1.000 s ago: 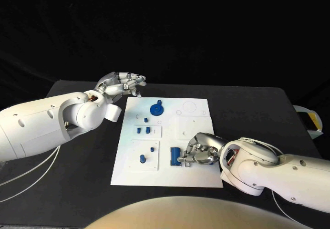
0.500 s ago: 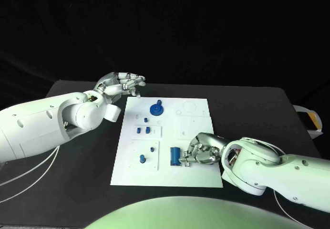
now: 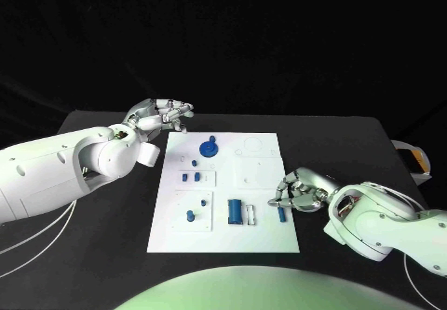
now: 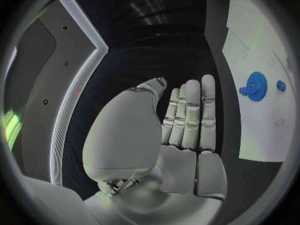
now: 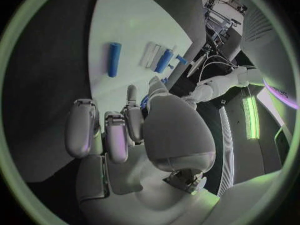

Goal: Assemble the parts on the task board

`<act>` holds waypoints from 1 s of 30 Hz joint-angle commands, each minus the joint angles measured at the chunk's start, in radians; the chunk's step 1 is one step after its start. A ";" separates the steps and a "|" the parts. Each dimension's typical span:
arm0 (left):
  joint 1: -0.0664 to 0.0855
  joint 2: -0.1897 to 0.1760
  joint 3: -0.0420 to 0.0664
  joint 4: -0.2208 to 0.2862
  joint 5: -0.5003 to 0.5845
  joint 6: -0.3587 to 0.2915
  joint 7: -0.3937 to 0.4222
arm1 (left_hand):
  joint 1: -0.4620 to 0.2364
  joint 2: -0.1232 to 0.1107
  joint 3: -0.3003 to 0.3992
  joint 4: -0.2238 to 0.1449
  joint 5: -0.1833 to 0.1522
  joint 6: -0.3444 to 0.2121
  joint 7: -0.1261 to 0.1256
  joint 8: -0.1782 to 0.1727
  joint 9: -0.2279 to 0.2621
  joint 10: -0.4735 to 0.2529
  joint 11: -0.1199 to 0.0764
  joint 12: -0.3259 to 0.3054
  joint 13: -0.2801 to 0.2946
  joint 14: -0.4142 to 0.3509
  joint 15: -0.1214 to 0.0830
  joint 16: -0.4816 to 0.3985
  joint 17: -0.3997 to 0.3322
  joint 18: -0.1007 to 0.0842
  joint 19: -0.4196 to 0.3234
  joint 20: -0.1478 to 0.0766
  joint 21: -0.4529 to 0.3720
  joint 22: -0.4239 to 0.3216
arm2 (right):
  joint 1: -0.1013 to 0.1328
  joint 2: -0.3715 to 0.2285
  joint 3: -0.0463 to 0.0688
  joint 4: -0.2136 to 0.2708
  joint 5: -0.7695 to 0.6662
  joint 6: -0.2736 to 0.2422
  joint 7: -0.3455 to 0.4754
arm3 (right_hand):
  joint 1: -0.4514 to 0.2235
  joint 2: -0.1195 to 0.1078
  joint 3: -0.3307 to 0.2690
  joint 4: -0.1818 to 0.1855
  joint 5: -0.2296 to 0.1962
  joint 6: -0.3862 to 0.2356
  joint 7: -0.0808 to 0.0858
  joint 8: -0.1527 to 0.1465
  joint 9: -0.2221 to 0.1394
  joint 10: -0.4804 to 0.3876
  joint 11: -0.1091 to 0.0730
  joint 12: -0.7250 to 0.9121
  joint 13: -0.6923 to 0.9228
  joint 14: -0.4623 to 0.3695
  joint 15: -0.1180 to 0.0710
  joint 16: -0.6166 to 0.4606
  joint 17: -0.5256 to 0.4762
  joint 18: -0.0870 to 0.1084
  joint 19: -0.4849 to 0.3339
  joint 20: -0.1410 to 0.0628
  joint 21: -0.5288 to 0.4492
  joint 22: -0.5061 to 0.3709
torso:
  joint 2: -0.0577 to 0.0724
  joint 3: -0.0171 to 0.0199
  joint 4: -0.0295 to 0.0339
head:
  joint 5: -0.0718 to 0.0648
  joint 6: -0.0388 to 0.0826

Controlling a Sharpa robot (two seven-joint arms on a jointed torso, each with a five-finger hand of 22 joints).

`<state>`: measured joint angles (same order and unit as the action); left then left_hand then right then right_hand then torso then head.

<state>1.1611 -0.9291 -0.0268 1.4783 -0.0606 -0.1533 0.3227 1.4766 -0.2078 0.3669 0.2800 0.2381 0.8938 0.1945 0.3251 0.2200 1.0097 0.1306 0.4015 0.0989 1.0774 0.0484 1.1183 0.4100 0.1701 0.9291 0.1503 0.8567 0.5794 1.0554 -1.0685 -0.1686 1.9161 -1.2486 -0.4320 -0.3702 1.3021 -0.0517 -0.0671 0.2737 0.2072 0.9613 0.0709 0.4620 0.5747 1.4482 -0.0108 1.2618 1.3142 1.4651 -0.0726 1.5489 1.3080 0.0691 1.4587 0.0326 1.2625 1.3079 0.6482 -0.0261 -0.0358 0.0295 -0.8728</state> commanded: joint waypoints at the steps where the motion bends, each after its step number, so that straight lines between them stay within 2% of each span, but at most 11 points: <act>1: 0.000 0.003 0.000 0.004 0.000 0.024 0.013 | -0.003 0.005 -0.002 0.003 0.001 -0.008 0.002 -0.004 0.001 -0.007 -0.003 -0.006 0.001 -0.003 0.006 -0.003 0.001 0.013 0.002 0.002 -0.005 -0.001 | -0.012 -0.021 -0.002 0.001 -0.056 -0.027 0.008 | 0.011 0.000 -0.005 0.000 -0.001 -0.004 0.001 -0.006 -0.001 0.000 0.006 -0.004 0.051 0.089 0.006 -0.003 0.174 -0.009 0.000 0.009 0.001 0.164 | 0.001 0.0009 -0.0006 | -0.008 0.000; 9: 0.000 0.004 0.000 0.003 -0.001 0.027 0.013 | -0.003 0.005 -0.002 0.003 0.001 -0.008 0.002 -0.004 0.001 -0.007 -0.003 -0.006 0.001 -0.003 0.006 -0.003 0.001 0.013 0.002 0.002 -0.005 -0.001 | -0.048 -0.037 -0.004 -0.003 -0.141 -0.008 -0.049 | 0.021 -0.001 -0.008 0.002 -0.003 0.010 -0.002 -0.004 0.001 -0.004 0.005 -0.014 0.045 0.088 0.006 -0.004 0.169 -0.008 -0.001 0.010 0.000 0.165 | 0.002 0.0007 0.0029 | -0.008 0.000; 15: 0.000 0.004 0.000 0.003 -0.001 0.027 0.013 | -0.003 0.005 -0.002 0.003 0.001 -0.008 0.002 -0.004 0.001 -0.007 -0.003 -0.006 0.001 -0.003 0.006 -0.003 0.001 0.013 0.002 0.002 -0.005 -0.001 | -0.058 -0.032 -0.004 -0.009 -0.178 0.004 -0.078 | 0.022 -0.003 -0.011 0.004 -0.004 0.014 -0.003 -0.003 0.002 -0.004 0.005 -0.014 0.045 0.088 0.005 -0.004 0.170 -0.009 0.000 0.010 0.000 0.165 | 0.003 0.0001 0.0048 | -0.007 0.000; 30: 0.000 0.002 -0.001 0.003 -0.001 0.028 0.011 | -0.003 0.005 -0.002 0.003 0.001 -0.008 0.002 -0.004 0.001 -0.007 -0.003 -0.006 0.001 -0.003 0.006 -0.003 0.001 0.013 0.002 0.002 -0.005 -0.001 | -0.088 0.006 -0.005 -0.031 -0.205 0.057 -0.109 | 0.034 -0.002 -0.013 0.005 -0.004 0.019 -0.005 -0.005 0.002 -0.005 0.002 -0.016 0.044 0.087 0.004 -0.005 0.168 -0.008 -0.001 0.010 -0.002 0.165 | 0.002 0.0004 0.0030 | -0.003 0.000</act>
<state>1.1608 -0.9283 -0.0280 1.4789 -0.0606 -0.1423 0.3241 1.4766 -0.2078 0.3670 0.2800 0.2382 0.8938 0.1945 0.3251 0.2200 1.0098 0.1305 0.4015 0.0987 1.0774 0.0484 1.1183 0.4097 0.1700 0.9291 0.1503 0.8567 0.5795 0.9749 -1.0674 -0.1697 1.8883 -1.4229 -0.4215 -0.4545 1.3242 -0.0606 -0.0745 0.2801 0.2071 0.9739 0.0661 0.4629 0.5817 1.4465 -0.0057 1.2509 1.3375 1.4666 -0.0710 1.5489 1.3077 0.0692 1.4552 0.0361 1.2625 1.3075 0.6501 -0.0257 -0.0319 0.0262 -0.8728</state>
